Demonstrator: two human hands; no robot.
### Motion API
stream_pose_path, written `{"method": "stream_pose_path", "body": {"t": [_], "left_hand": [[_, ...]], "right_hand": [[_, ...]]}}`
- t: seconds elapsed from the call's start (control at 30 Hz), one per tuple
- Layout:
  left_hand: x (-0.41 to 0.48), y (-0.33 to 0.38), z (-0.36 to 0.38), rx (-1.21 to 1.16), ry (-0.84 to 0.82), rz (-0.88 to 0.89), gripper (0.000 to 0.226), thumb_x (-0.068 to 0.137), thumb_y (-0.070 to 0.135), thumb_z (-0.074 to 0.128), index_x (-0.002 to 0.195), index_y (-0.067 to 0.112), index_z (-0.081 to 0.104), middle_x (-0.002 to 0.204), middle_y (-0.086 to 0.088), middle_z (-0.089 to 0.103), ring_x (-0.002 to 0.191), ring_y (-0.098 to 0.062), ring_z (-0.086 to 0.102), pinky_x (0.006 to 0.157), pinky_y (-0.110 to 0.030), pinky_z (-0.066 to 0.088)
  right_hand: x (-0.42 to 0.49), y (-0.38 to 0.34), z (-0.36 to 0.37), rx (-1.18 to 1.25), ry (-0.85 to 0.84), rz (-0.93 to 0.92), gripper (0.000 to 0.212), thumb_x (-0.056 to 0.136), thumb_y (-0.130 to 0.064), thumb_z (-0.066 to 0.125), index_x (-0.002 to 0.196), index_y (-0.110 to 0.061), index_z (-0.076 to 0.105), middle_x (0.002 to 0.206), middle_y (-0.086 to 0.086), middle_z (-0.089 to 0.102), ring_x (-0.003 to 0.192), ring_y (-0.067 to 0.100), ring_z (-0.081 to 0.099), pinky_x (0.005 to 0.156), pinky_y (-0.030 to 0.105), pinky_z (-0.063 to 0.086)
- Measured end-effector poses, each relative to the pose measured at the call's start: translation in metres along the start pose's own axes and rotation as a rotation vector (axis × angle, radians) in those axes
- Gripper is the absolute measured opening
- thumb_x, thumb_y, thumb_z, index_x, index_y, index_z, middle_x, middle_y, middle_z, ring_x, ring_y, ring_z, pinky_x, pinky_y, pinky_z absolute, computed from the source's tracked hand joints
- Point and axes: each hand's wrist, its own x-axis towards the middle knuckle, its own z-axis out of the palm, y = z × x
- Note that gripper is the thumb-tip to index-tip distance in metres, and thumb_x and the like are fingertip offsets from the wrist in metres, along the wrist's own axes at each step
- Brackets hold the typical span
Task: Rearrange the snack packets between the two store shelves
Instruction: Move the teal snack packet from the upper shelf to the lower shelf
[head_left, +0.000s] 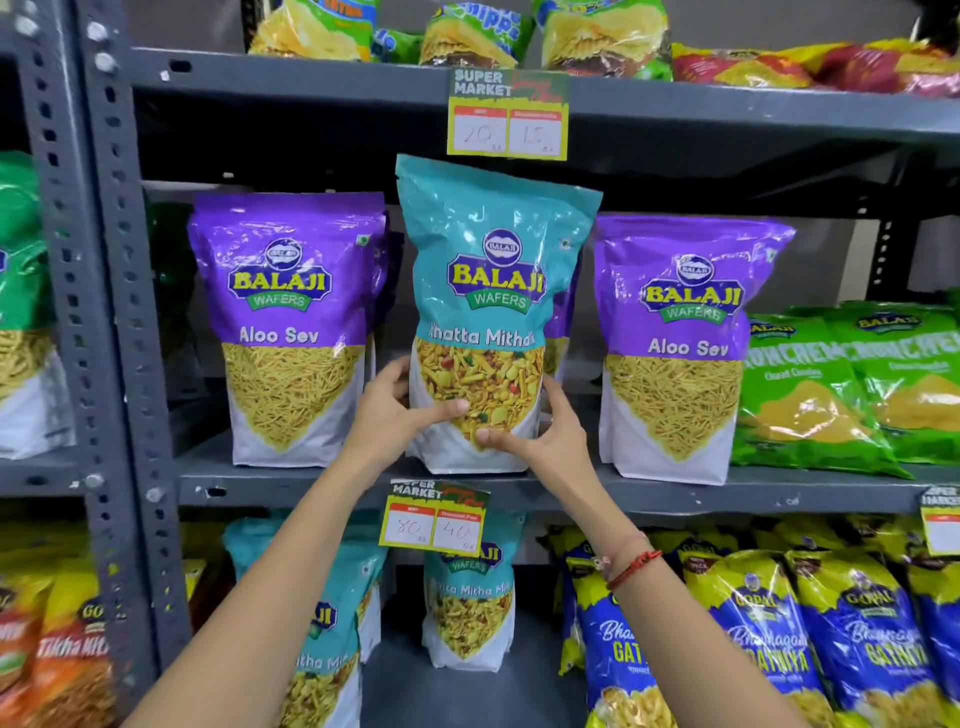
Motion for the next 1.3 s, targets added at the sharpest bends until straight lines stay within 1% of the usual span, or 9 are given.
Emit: {"method": "stream_pose_path", "body": {"t": [0.13,0.27,0.47,0.63,0.8,0.93,1.03,1.17,1.3], "left_hand": [[-0.021,0.006,-0.011,-0.002,0.078,0.058,0.07,0.054,0.02,0.087,0.116,0.013,0.055,0.104,0.004,0.067,0.099,-0.009,0.064,0.069,-0.006,0.047],[-0.05,0.011,-0.02,-0.033,0.113,0.064,0.09,0.044,0.042,0.085,0.124,0.019,0.052,0.119,-0.002,0.065,0.11,-0.013,0.061,0.09,-0.025,0.05],[-0.109,0.01,-0.023,-0.06,0.101,0.092,0.061,0.057,0.019,0.083,0.11,0.03,0.054,0.106,0.007,0.07,0.101,-0.01,0.066,0.086,-0.025,0.052],[-0.158,-0.024,-0.023,-0.06,0.072,-0.008,0.063,0.053,0.03,0.082,0.109,0.036,0.053,0.108,0.007,0.068,0.104,-0.011,0.065,0.085,-0.026,0.054],[-0.195,-0.072,-0.02,-0.056,0.007,-0.227,0.079,0.041,0.047,0.089,0.11,0.036,0.052,0.102,0.012,0.072,0.103,-0.01,0.065,0.088,-0.03,0.053],[-0.218,-0.116,-0.011,-0.071,-0.088,-0.388,0.077,0.046,0.025,0.088,0.111,0.032,0.048,0.108,0.013,0.065,0.1,0.005,0.061,0.096,-0.031,0.049],[-0.229,-0.148,0.001,-0.007,-0.146,-0.453,0.078,0.056,-0.001,0.083,0.115,0.025,0.041,0.11,0.019,0.054,0.095,0.021,0.054,0.09,-0.015,0.048],[-0.229,-0.186,0.013,0.016,-0.212,-0.525,0.079,0.056,-0.002,0.084,0.118,0.025,0.041,0.114,0.017,0.054,0.116,-0.009,0.051,0.083,-0.002,0.043],[-0.212,-0.211,0.019,0.026,-0.252,-0.558,0.083,0.058,0.004,0.085,0.126,0.018,0.041,0.124,0.005,0.053,0.119,-0.009,0.046,0.081,0.001,0.04]], "right_hand": [[-0.009,-0.009,0.006,0.013,-0.041,-0.046,0.104,0.048,-0.038,0.09,0.138,-0.022,0.04,0.13,-0.009,0.055,0.118,0.007,0.053,0.096,0.017,0.046],[-0.028,-0.023,0.006,-0.003,-0.058,-0.073,0.112,0.045,-0.04,0.092,0.141,-0.023,0.037,0.135,-0.006,0.054,0.123,0.006,0.051,0.101,0.019,0.044],[-0.086,-0.028,0.004,-0.001,-0.042,-0.075,0.099,0.048,-0.028,0.093,0.13,-0.038,0.039,0.124,-0.017,0.056,0.119,-0.001,0.052,0.1,0.018,0.044],[-0.142,0.0,0.01,-0.017,-0.026,-0.005,0.097,0.047,-0.035,0.093,0.126,-0.046,0.038,0.131,-0.01,0.055,0.123,0.005,0.051,0.102,0.035,0.047],[-0.192,0.054,0.022,-0.038,0.009,0.166,0.113,0.044,-0.043,0.093,0.139,-0.033,0.033,0.136,-0.004,0.053,0.126,0.013,0.051,0.1,0.044,0.048],[-0.227,0.102,0.03,-0.108,0.006,0.302,0.111,0.043,-0.05,0.089,0.138,-0.029,0.036,0.136,-0.006,0.054,0.127,0.013,0.05,0.101,0.044,0.047],[-0.245,0.135,0.034,-0.154,-0.019,0.409,0.11,0.045,-0.046,0.091,0.138,-0.024,0.036,0.136,-0.004,0.053,0.128,0.013,0.047,0.104,0.044,0.045],[-0.252,0.169,0.036,-0.196,-0.02,0.468,0.104,0.047,-0.035,0.093,0.134,-0.023,0.038,0.129,-0.005,0.056,0.122,0.011,0.051,0.102,0.042,0.047],[-0.238,0.191,0.04,-0.183,-0.026,0.494,0.106,0.048,-0.031,0.093,0.137,-0.022,0.036,0.131,-0.007,0.054,0.124,0.01,0.05,0.104,0.038,0.045]]}}
